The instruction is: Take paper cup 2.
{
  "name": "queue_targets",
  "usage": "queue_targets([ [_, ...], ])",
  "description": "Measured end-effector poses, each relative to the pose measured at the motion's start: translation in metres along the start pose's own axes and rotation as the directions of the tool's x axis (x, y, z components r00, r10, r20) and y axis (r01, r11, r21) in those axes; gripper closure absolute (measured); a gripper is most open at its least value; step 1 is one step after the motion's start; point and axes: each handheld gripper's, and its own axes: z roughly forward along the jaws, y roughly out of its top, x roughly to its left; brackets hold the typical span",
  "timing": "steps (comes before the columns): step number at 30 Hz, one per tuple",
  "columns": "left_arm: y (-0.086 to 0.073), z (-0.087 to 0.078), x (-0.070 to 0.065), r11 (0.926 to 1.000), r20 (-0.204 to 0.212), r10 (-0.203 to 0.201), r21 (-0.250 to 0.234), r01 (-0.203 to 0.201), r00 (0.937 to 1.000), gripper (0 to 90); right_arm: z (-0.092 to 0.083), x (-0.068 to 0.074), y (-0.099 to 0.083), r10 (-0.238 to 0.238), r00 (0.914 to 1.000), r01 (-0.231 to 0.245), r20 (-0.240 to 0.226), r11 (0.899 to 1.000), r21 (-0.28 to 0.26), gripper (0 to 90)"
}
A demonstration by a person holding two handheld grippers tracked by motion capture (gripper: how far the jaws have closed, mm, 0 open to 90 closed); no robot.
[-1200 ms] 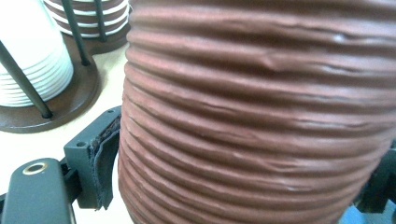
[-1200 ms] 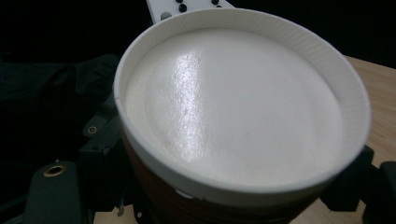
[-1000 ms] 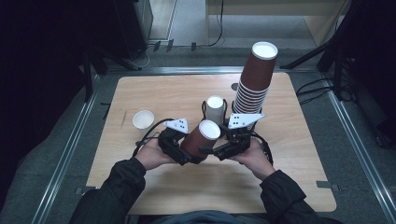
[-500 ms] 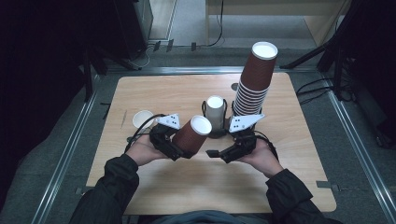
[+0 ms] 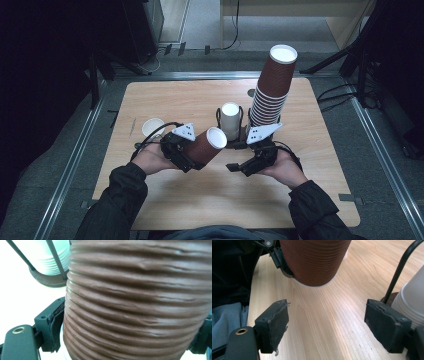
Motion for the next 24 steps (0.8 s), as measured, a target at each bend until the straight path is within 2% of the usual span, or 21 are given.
queue_targets([
  [4, 0.000, 0.002, 0.000, 0.9998, -0.003, 0.006, 0.018, -0.006, 1.0000, 10.8, 0.001, -0.001, -0.001, -0.003, 1.0000, 0.003, -0.001, 1.000, 0.019, 19.5],
  [6, 0.001, 0.003, 0.000, 0.9991, -0.018, 0.016, 0.038, -0.016, 0.9997, 10.8, 0.001, 0.000, -0.001, -0.004, 1.0000, 0.004, -0.005, 1.000, 0.020, 19.5],
  [9, 0.002, 0.008, -0.002, 0.9961, -0.040, 0.038, 0.081, -0.035, 0.9985, 10.8, 0.002, 0.000, -0.001, -0.010, 0.9999, 0.010, -0.006, 1.000, 0.022, 19.5],
  [14, 0.004, 0.017, -0.005, 0.9884, -0.036, 0.069, 0.138, -0.064, 0.9969, 10.7, 0.003, 0.001, -0.001, -0.014, 0.9999, 0.014, -0.004, 0.999, 0.030, 19.5],
  [24, 0.009, 0.031, -0.012, 0.9822, 0.023, 0.084, 0.167, -0.087, 0.9962, 10.6, 0.005, 0.008, 0.006, -0.039, 0.9992, 0.039, -0.009, 0.999, 0.015, 15.9],
])
